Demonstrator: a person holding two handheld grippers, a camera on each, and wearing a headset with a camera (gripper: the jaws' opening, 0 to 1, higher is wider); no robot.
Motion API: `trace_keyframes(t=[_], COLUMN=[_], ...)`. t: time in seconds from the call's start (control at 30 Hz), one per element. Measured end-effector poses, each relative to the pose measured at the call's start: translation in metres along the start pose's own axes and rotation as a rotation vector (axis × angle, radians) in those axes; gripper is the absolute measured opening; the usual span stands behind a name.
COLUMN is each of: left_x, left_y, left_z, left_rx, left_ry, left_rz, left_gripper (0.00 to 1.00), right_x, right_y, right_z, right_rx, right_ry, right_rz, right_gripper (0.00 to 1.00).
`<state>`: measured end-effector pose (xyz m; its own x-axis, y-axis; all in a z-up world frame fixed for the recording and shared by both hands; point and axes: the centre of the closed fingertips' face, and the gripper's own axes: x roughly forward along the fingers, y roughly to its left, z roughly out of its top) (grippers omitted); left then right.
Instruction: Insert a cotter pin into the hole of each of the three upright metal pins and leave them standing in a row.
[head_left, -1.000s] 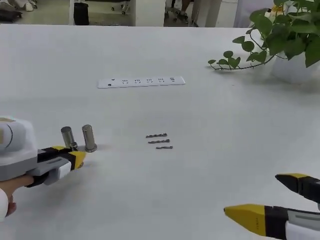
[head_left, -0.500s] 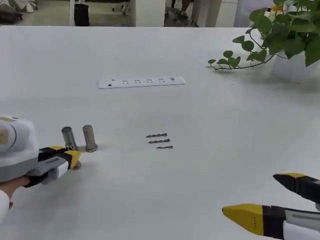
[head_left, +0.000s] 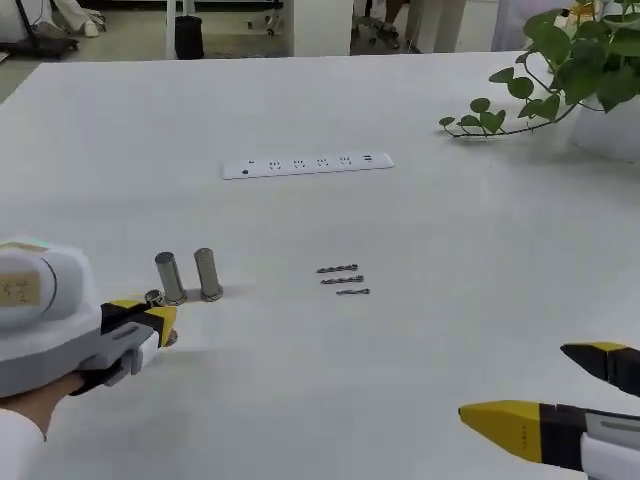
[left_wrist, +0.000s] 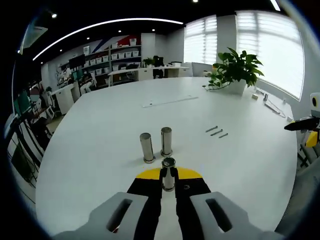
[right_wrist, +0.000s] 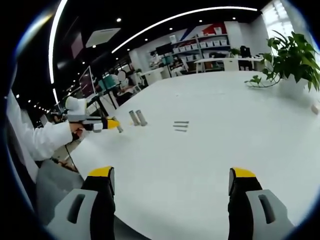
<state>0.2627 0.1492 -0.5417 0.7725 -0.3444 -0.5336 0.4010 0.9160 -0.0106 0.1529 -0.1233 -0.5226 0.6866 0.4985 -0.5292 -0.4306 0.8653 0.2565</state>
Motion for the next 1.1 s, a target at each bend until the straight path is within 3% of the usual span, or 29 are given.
trace_keyframes(t=[0.03, 0.13, 0.37, 0.5, 0.7, 0.8, 0.97, 1.1], left_x=[-0.002, -0.011, -0.019, -0.020, -0.014, -0.010, -0.007, -0.006], left_y=[0.000, 0.000, -0.009, -0.015, -0.029, -0.034, -0.041, -0.042], left_z=[0.000, -0.001, 0.006, 0.004, -0.012, -0.026, -0.035, -0.042], left_rx=[-0.013, -0.140, -0.145, -0.160, -0.153, -0.122, -0.131, -0.131], left_ry=[0.003, 0.003, -0.024, -0.025, 0.012, 0.064, 0.077, 0.102], left_rz=[0.009, 0.053, 0.086, 0.095, 0.090, 0.092, 0.081, 0.102], left_gripper=[0.05, 0.05, 0.05, 0.05, 0.05, 0.05, 0.05, 0.05], right_x=[0.000, 0.002, 0.007, 0.007, 0.004, 0.003, 0.002, 0.002], right_y=[0.001, 0.003, 0.007, 0.009, 0.009, 0.008, 0.006, 0.005], right_z=[0.000, 0.001, -0.004, -0.004, -0.004, -0.006, -0.007, -0.006], right_rx=[-0.002, -0.007, -0.012, -0.014, -0.019, -0.017, -0.016, -0.017], right_ry=[0.000, -0.004, 0.005, 0.001, -0.001, 0.002, 0.004, 0.002], right_rz=[0.005, 0.016, 0.039, 0.046, 0.049, 0.051, 0.047, 0.048], right_gripper=[0.93, 0.93, 0.93, 0.93, 0.93, 0.93, 0.93, 0.93])
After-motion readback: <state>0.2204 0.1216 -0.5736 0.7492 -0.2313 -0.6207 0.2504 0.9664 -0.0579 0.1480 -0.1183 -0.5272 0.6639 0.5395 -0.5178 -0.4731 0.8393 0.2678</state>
